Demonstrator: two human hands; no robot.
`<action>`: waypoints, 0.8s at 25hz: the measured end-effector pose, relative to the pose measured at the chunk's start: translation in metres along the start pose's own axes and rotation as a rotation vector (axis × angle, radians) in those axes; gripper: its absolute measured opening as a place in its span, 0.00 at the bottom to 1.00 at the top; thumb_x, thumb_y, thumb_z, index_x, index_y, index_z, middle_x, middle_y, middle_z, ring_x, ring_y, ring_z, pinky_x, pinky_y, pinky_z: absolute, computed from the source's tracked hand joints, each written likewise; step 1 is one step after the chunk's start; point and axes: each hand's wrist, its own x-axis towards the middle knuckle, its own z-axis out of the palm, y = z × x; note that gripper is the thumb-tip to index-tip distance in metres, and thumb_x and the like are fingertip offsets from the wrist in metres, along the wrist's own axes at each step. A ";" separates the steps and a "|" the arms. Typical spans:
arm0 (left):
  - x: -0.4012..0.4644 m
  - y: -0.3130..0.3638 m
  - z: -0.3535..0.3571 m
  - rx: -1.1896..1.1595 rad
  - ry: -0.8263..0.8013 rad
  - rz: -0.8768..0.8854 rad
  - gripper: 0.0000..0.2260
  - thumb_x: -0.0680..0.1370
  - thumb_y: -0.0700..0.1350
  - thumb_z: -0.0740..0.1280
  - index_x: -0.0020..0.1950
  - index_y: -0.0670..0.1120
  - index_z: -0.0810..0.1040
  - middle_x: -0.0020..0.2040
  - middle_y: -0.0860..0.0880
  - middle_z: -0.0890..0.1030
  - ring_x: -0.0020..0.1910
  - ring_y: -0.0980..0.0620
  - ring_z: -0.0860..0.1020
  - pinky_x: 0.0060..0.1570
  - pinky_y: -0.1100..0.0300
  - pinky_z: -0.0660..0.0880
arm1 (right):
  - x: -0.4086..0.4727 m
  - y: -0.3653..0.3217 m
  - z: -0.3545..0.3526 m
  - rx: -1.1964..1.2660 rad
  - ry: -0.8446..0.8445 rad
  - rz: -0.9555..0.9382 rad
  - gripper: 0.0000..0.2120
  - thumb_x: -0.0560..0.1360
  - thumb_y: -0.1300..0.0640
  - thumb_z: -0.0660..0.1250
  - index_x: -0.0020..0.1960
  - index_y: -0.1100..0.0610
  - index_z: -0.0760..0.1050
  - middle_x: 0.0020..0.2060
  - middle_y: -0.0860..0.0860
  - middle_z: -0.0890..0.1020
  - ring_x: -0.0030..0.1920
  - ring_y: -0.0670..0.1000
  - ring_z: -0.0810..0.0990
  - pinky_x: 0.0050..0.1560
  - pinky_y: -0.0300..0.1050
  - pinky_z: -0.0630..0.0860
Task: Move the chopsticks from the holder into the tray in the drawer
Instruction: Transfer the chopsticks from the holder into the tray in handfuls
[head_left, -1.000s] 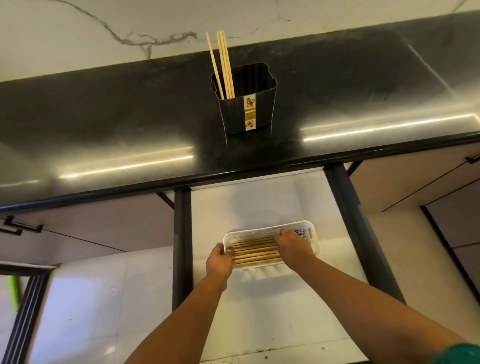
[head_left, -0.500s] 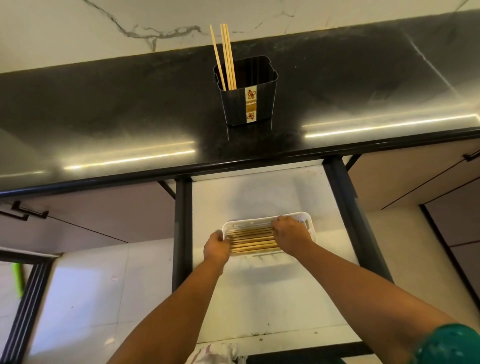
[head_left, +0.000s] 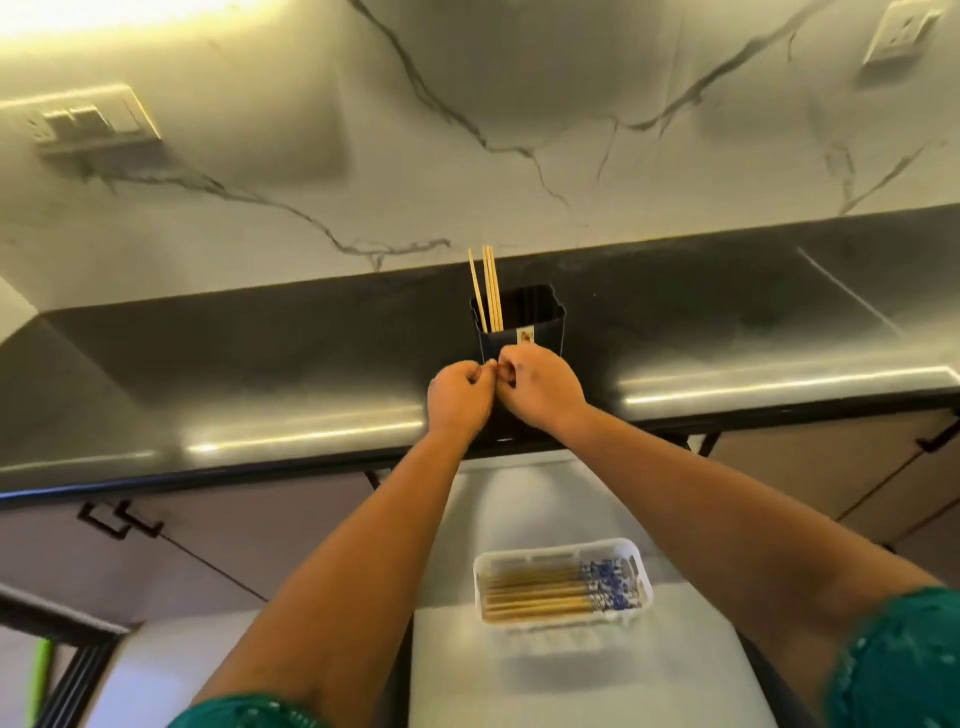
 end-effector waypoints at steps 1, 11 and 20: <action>0.016 0.011 -0.005 -0.044 0.017 -0.010 0.13 0.77 0.48 0.62 0.37 0.43 0.76 0.33 0.48 0.77 0.32 0.53 0.73 0.34 0.54 0.71 | 0.017 -0.004 -0.006 0.023 0.017 0.010 0.10 0.75 0.55 0.65 0.36 0.54 0.69 0.35 0.48 0.72 0.35 0.49 0.72 0.36 0.43 0.65; 0.107 0.010 -0.018 -0.246 -0.012 -0.118 0.14 0.77 0.42 0.65 0.62 0.47 0.74 0.53 0.53 0.78 0.49 0.59 0.76 0.39 0.70 0.67 | 0.155 0.039 0.003 -0.072 -0.247 0.352 0.20 0.76 0.52 0.66 0.64 0.61 0.73 0.58 0.59 0.79 0.58 0.57 0.78 0.57 0.49 0.74; 0.150 -0.023 0.014 -0.154 -0.171 -0.097 0.16 0.77 0.42 0.65 0.66 0.47 0.73 0.56 0.52 0.80 0.48 0.61 0.75 0.44 0.68 0.69 | 0.212 0.059 0.053 -0.037 -0.592 0.585 0.19 0.78 0.54 0.65 0.65 0.62 0.72 0.59 0.59 0.78 0.58 0.57 0.78 0.59 0.49 0.75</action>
